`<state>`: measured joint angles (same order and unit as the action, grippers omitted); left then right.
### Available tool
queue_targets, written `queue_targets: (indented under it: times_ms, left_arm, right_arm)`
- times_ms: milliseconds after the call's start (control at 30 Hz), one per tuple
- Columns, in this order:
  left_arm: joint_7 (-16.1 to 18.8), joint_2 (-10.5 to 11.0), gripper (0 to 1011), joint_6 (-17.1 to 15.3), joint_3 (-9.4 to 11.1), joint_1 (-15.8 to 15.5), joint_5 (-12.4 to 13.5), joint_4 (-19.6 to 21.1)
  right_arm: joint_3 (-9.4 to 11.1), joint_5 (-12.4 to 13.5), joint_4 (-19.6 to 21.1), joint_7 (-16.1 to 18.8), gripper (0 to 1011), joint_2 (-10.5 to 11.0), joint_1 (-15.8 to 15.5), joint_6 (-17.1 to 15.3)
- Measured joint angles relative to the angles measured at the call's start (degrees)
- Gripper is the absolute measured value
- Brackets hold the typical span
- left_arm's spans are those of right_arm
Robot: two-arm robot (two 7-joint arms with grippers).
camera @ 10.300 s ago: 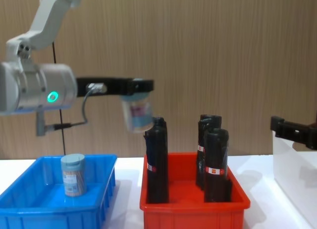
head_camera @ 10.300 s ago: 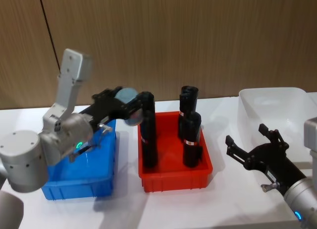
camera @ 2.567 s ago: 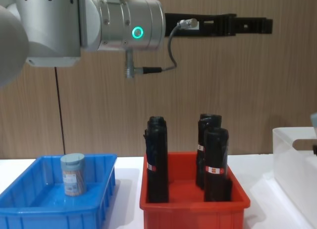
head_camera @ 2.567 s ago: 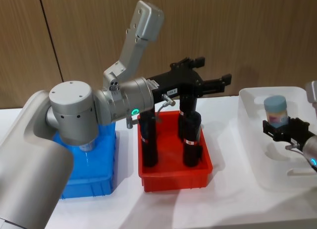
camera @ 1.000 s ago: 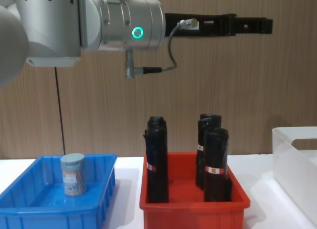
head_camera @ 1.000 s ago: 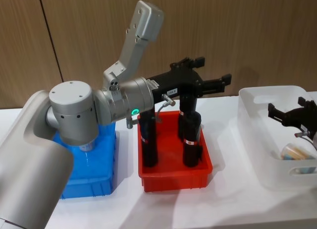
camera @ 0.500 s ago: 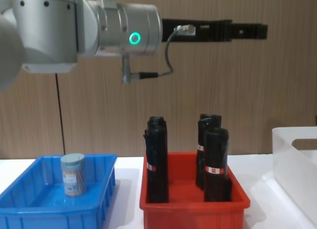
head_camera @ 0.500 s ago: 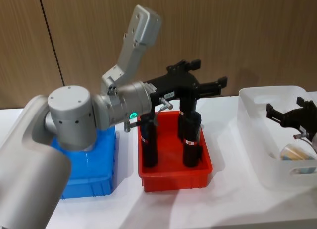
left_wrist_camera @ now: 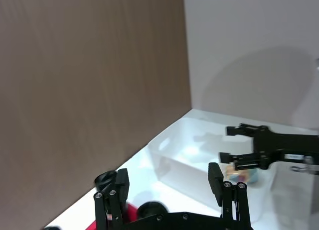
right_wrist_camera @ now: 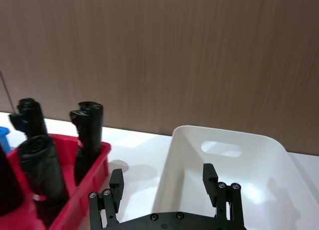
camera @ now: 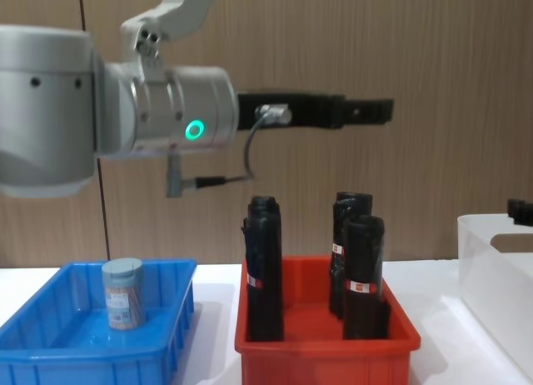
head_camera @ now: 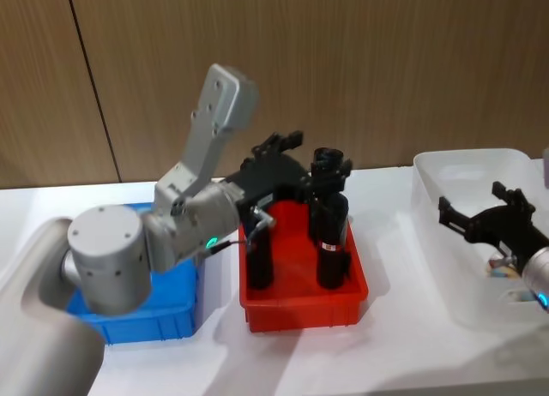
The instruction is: Pick the cotton swabs from the blue box and place them into the white box.
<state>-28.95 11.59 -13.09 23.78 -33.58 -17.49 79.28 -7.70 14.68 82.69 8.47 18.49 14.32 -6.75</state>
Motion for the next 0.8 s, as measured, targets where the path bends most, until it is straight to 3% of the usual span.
queue_targets:
  times_ms: [700,800]
  left_arm:
    - [16.71,6.07,1004,7.24,1.36,11.78,3.57,8.18]
    - [17.71,6.44,1004,7.7,1.44,12.52,3.78,8.71]
  right_arm:
    - [-4.05,1.41,14.38,-3.62,1001,0.71,-11.77,3.74]
    - [-4.44,1.59,15.79,-3.98,1001,0.78,-12.86,4.12]
